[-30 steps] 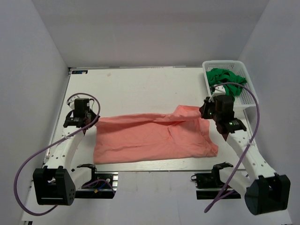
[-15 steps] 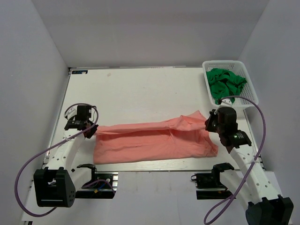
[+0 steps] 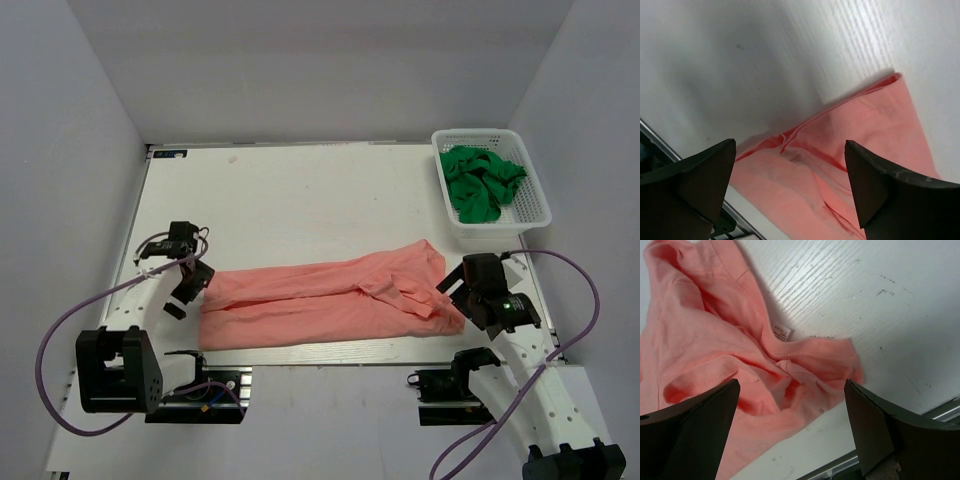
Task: Fold and stack the t-shirts
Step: Fold the other side of the tshirt into a rectangle
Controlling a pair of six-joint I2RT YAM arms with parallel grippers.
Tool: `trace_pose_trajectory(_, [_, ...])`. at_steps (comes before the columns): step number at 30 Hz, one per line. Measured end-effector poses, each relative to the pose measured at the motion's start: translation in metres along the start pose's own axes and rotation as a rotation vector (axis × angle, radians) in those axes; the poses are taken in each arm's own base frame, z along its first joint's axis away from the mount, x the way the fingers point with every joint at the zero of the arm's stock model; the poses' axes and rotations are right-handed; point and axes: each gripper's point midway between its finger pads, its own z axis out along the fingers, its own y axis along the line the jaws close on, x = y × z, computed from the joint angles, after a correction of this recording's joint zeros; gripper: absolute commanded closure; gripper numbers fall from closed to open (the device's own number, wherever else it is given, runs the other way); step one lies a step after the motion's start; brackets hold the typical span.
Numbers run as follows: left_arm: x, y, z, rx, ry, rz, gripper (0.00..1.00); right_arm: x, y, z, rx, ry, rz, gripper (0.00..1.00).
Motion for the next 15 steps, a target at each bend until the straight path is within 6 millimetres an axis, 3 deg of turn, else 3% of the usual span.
trace_pose_trajectory(4, [-0.021, -0.003, -0.020, -0.003, -0.061, -0.051, 0.00, -0.009, 0.010, -0.002, -0.045, -0.030, -0.039, 0.09])
trace_pose_trajectory(8, [-0.035, -0.014, -0.038, 0.051, -0.098, -0.085, 0.00, -0.013, 0.061, -0.004, -0.283, -0.007, -0.177, 0.09])
trace_pose_trajectory(12, [-0.046, -0.041, -0.051, 0.176, -0.120, -0.016, 0.00, 0.008, 0.112, 0.007, -0.483, 0.138, -0.364, 0.09])
trace_pose_trajectory(15, [-0.044, -0.069, -0.057, 0.313, -0.099, 0.063, 0.00, 0.027, 0.133, 0.021, -0.545, 0.244, -0.491, 0.09])
